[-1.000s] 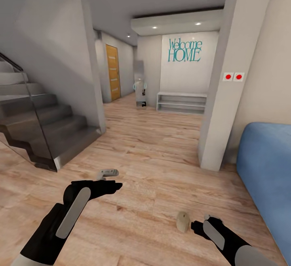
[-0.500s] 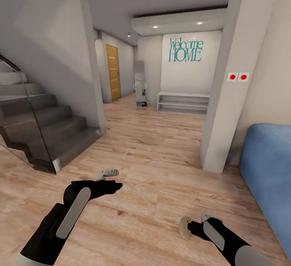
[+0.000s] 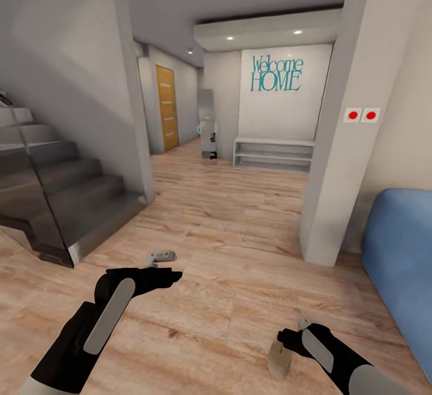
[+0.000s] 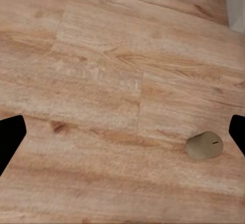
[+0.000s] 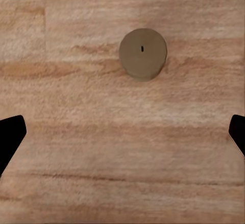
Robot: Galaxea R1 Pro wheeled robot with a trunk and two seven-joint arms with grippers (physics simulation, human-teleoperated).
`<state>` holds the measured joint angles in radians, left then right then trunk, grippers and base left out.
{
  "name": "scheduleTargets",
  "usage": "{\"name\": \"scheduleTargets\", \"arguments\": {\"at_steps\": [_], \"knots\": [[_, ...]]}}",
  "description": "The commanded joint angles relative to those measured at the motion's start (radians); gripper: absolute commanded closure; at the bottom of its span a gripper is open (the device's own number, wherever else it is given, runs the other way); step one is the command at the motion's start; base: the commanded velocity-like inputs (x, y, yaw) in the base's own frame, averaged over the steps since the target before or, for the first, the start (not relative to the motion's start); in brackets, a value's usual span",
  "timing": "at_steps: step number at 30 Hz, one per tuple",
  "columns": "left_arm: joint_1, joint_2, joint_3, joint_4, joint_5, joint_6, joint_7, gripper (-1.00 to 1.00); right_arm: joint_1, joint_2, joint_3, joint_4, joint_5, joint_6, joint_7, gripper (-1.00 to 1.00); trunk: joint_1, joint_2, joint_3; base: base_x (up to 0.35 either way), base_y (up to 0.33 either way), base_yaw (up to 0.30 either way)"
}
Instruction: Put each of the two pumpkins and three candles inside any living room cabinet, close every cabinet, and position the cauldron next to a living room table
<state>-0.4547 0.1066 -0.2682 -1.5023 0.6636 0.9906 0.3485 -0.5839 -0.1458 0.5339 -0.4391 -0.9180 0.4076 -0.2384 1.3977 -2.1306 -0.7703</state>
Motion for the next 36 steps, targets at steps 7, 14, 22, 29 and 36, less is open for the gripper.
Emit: {"name": "scheduleTargets", "arguments": {"at_steps": [7, 14, 22, 29, 36], "knots": [[-0.001, -0.001, -0.002, -0.001, 0.010, 0.002, 0.010, -1.00, -0.001, -0.001, 0.008, -0.003, -0.010, 0.002, -0.009, -1.00, 0.000, -0.001, -0.001, 0.168, -0.042, 0.000], [-0.001, 0.000, -0.002, -0.001, 0.010, 0.002, 0.010, -1.00, -0.001, -0.001, 0.009, -0.003, -0.010, 0.002, -0.009, -1.00, 0.000, -0.001, -0.001, 0.258, 0.016, 0.000], [-0.001, -0.001, -0.002, -0.001, 0.010, 0.002, 0.010, -1.00, -0.001, 0.000, 0.009, -0.003, -0.010, 0.002, -0.009, -1.00, 0.000, -0.001, -0.001, 0.248, 0.014, 0.000], [-0.001, -0.001, -0.002, -0.001, 0.010, 0.002, 0.010, -1.00, -0.001, 0.000, 0.009, -0.003, -0.010, 0.002, -0.009, -1.00, 0.000, -0.001, -0.001, 0.262, -0.136, 0.000], [-0.001, -0.001, -0.002, -0.001, 0.010, 0.002, 0.010, -1.00, -0.001, 0.000, 0.009, -0.003, -0.010, 0.002, -0.009, -1.00, 0.000, -0.001, -0.001, 0.059, -0.052, 0.000]]}}
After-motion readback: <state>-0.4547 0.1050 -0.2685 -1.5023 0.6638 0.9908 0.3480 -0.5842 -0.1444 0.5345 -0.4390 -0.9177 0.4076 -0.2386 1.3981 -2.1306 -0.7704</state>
